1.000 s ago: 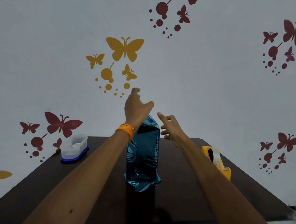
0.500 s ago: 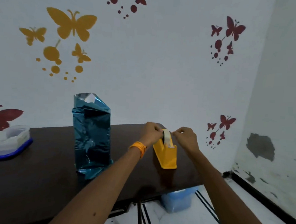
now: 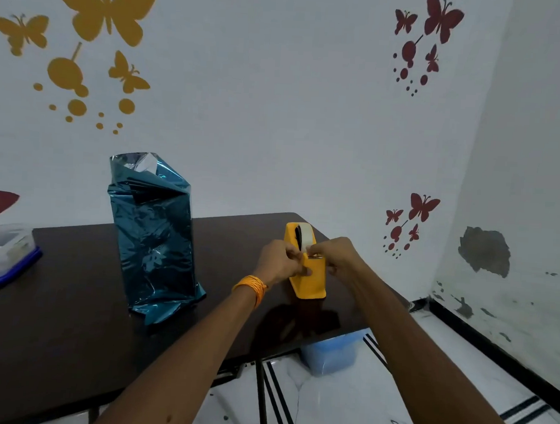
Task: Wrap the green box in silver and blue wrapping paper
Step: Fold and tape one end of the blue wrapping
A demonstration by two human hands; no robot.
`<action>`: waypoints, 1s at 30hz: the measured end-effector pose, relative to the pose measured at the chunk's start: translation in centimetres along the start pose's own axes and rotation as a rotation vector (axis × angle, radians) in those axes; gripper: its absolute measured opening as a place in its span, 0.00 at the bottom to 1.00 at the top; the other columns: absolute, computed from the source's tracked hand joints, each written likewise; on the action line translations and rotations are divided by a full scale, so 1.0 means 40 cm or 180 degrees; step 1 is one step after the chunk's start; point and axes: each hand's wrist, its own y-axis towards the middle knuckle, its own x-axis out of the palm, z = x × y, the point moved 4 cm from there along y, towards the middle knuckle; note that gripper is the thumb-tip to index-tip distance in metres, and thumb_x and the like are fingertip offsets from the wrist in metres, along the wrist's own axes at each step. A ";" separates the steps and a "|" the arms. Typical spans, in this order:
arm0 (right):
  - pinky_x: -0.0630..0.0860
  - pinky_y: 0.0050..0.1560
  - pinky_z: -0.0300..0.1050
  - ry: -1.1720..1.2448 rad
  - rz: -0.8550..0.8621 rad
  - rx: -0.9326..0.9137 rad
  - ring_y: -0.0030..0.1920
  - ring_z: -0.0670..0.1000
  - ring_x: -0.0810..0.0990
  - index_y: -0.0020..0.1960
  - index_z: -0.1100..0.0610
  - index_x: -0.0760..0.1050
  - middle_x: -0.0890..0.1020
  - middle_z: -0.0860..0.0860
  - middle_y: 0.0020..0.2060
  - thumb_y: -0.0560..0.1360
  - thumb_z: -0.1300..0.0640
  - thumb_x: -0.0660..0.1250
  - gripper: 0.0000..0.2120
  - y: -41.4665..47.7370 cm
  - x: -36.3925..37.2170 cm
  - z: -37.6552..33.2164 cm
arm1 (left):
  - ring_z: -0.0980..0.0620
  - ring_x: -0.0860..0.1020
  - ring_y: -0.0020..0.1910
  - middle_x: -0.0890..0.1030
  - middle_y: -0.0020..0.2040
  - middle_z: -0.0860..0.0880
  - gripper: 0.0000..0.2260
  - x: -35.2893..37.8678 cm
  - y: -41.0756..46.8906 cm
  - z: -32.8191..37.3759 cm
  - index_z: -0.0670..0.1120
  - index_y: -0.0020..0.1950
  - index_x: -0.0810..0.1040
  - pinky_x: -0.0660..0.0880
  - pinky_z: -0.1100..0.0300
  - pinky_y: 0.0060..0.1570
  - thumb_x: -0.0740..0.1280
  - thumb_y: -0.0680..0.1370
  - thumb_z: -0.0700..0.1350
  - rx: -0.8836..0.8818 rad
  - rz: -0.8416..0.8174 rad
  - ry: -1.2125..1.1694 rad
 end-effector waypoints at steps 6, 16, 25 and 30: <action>0.66 0.30 0.42 0.0126 0.0140 -0.0116 0.31 0.48 0.71 0.50 0.65 0.83 0.81 0.54 0.38 0.74 0.54 0.75 0.13 -0.010 -0.019 -0.037 | 0.48 0.81 0.45 0.83 0.52 0.44 0.15 0.002 -0.004 0.008 0.39 0.51 0.83 0.81 0.57 0.46 0.80 0.68 0.42 -0.0099 -0.0104 -0.0034; 0.67 0.29 0.43 0.0436 0.0418 -0.0169 0.28 0.49 0.70 0.29 0.59 0.77 0.76 0.53 0.27 0.71 0.63 0.73 0.13 -0.119 -0.018 0.026 | 0.44 0.82 0.50 0.83 0.50 0.42 0.16 0.003 -0.021 0.010 0.39 0.49 0.84 0.82 0.46 0.48 0.82 0.65 0.42 -0.0130 0.0052 -0.0169; 0.70 0.36 0.44 -0.0171 0.0702 -0.0532 0.29 0.49 0.71 0.26 0.56 0.74 0.74 0.51 0.25 0.70 0.59 0.71 0.15 -0.151 0.008 0.079 | 0.46 0.81 0.54 0.84 0.54 0.43 0.17 0.004 -0.017 0.005 0.39 0.53 0.84 0.79 0.51 0.56 0.80 0.67 0.42 -0.0003 0.0102 0.0017; 0.73 0.36 0.42 -0.0259 0.0683 -0.0812 0.32 0.47 0.75 0.35 0.58 0.81 0.78 0.50 0.29 0.75 0.57 0.71 0.11 -0.171 -0.021 0.139 | 0.47 0.79 0.59 0.81 0.59 0.45 0.23 0.005 -0.008 0.002 0.40 0.61 0.81 0.73 0.60 0.54 0.80 0.67 0.41 0.0124 -0.0063 0.0410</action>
